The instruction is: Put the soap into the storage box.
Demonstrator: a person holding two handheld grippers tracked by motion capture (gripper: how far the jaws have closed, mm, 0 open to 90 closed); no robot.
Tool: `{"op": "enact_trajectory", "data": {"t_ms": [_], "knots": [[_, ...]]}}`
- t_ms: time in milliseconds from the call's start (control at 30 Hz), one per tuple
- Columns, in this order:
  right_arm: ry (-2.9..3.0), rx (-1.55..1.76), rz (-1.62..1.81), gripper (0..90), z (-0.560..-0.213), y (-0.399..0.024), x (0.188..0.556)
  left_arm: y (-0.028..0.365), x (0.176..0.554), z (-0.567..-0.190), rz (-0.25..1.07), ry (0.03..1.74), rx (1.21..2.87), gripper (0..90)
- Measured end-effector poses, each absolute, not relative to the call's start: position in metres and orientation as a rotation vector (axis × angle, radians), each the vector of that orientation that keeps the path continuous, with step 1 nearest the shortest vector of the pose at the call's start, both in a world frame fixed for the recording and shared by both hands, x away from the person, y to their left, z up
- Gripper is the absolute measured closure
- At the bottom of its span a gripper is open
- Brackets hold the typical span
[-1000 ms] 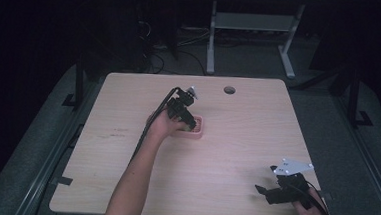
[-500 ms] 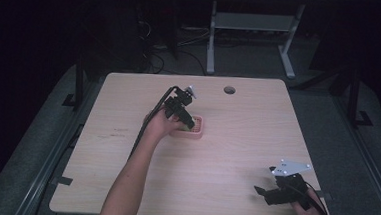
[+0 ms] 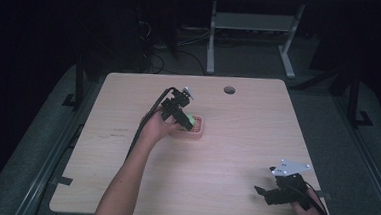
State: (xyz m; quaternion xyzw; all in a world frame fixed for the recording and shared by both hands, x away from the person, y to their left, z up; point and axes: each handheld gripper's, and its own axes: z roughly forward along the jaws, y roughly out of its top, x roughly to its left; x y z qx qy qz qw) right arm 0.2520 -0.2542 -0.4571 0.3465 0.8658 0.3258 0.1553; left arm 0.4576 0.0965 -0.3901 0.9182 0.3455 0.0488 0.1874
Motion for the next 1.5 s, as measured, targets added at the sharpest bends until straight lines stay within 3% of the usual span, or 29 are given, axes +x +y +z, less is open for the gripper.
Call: {"op": "enact_trajectory", "data": {"t_ms": [1500], "knots": [[2.469, 1.004, 0.920, 14.0, -0.458, -0.253, 0.252, 0.142, 0.398, -0.391, 0.145, 0.938, 2.515, 19.2]]}}
